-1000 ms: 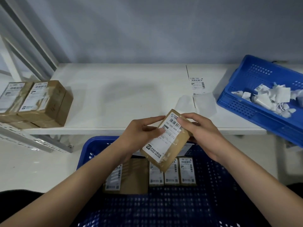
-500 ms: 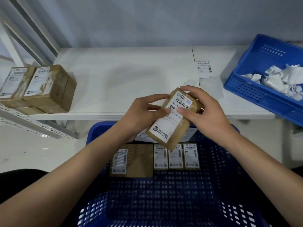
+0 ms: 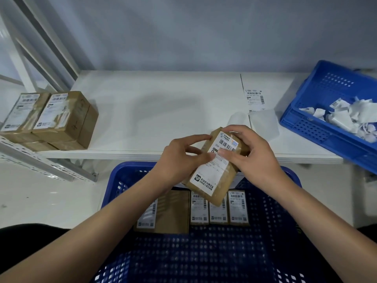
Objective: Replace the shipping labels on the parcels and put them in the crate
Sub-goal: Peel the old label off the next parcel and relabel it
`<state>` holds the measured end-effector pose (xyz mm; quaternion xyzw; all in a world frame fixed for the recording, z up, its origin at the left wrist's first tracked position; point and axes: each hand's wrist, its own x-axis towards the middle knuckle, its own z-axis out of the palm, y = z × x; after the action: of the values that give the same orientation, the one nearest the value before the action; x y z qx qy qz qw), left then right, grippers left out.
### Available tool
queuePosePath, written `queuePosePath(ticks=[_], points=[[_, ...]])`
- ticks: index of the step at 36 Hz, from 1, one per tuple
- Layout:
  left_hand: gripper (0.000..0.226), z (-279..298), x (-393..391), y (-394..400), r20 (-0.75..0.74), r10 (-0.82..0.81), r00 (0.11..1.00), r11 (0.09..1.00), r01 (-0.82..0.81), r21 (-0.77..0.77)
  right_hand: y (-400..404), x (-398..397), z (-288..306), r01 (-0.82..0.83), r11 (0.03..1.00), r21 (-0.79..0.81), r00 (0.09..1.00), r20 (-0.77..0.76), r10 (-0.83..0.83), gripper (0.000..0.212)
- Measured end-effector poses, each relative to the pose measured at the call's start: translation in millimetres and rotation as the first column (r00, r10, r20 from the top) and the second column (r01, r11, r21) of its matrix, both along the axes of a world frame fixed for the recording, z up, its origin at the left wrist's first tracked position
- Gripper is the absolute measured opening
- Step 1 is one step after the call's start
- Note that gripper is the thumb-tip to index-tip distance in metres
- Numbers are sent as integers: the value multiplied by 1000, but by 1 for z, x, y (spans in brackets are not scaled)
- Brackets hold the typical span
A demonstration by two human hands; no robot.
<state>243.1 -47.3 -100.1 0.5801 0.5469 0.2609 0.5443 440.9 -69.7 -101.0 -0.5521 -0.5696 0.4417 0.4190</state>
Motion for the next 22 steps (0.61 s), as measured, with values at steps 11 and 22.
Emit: queuePosePath(ticks=[11,22], points=[[45,-1,0,0,-41,-21,999,999,22,30,-2,0,-2,-2,1000,-14,1000,-5,2,37],[46,-5,-1,1,-56,-33,998,999,35,32,-2,0,-3,-4,1000,-24,1000,-11,4,35]])
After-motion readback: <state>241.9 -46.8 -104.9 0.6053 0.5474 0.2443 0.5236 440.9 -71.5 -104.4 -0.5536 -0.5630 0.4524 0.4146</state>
